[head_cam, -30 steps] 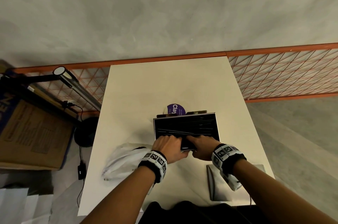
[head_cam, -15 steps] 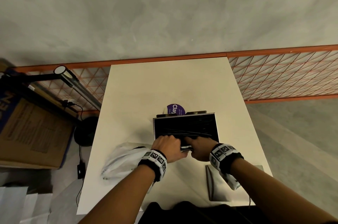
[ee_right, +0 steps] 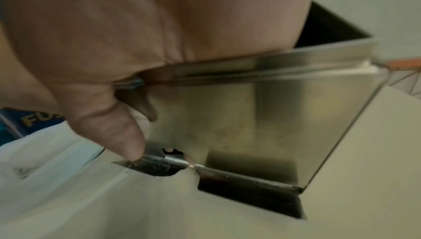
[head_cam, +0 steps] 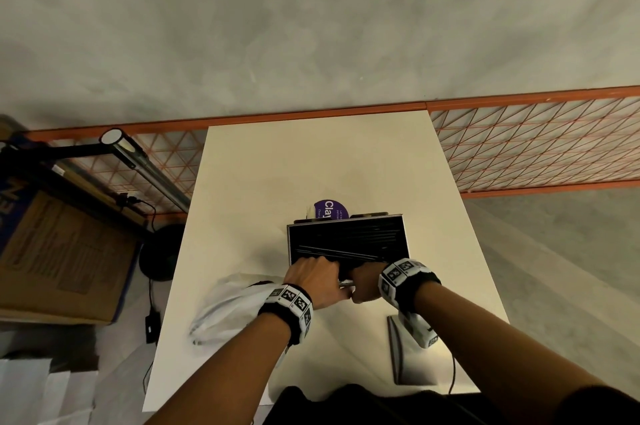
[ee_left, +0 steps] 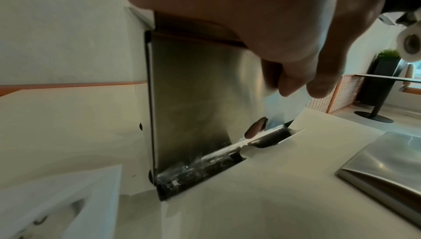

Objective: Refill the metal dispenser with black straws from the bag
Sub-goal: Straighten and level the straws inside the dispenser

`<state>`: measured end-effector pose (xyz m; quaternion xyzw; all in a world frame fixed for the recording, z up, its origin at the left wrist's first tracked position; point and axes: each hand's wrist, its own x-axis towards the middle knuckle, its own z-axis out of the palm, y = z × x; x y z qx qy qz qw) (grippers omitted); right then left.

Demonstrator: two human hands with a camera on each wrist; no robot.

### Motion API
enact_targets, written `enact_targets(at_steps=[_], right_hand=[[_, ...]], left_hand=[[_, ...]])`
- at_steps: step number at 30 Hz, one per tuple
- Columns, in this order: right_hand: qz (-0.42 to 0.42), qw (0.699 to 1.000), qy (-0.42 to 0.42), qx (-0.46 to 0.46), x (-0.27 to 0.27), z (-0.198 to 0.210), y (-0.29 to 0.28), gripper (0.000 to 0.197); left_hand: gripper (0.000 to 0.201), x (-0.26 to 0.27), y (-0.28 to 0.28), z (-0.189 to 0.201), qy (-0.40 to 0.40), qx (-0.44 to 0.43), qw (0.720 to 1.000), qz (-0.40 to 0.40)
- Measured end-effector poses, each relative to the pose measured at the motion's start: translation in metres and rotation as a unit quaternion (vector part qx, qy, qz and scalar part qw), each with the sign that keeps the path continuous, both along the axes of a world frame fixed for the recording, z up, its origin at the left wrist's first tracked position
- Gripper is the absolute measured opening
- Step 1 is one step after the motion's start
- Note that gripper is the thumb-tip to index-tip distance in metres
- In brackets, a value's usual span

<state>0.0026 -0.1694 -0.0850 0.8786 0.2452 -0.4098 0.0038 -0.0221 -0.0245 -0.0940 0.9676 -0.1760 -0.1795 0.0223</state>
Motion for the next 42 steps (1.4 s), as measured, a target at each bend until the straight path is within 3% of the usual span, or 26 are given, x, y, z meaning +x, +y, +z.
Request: enact_targets(at_steps=[4, 12, 22, 27, 33, 36, 42], right_hand=[[0.0, 0.999, -0.022, 0.025, -0.002, -0.002, -0.004, 0.042], [-0.034, 0.994, -0.065, 0.08, -0.003, 0.003, -0.022, 0.054], [-0.05, 0.994, -0.09, 0.042, 0.01, 0.006, -0.021, 0.041], [-0.035, 0.999, -0.026, -0.016, 0.018, 0.009, -0.01, 0.035], [-0.039, 0.996, 0.052, -0.062, 0.018, 0.012, 0.007, 0.013], [-0.012, 0.996, 0.064, -0.061, 0.009, 0.008, 0.012, 0.034], [-0.029, 0.999, -0.002, 0.026, -0.002, 0.0, -0.004, 0.048]], left_hand=[[0.06, -0.001, 0.0, -0.003, 0.024, 0.013, 1.0, 0.011], [0.054, 0.011, -0.001, 0.0, 0.103, 0.01, 0.994, 0.047], [0.052, 0.019, -0.004, 0.004, 0.111, -0.014, 0.989, 0.1], [0.049, 0.017, -0.003, 0.005, 0.109, -0.033, 0.987, 0.111], [0.055, 0.008, -0.004, 0.002, 0.115, -0.033, 0.987, 0.111], [0.056, -0.001, -0.004, -0.003, 0.117, -0.024, 0.988, 0.097], [0.042, -0.006, -0.005, 0.0, 0.127, -0.008, 0.988, 0.092]])
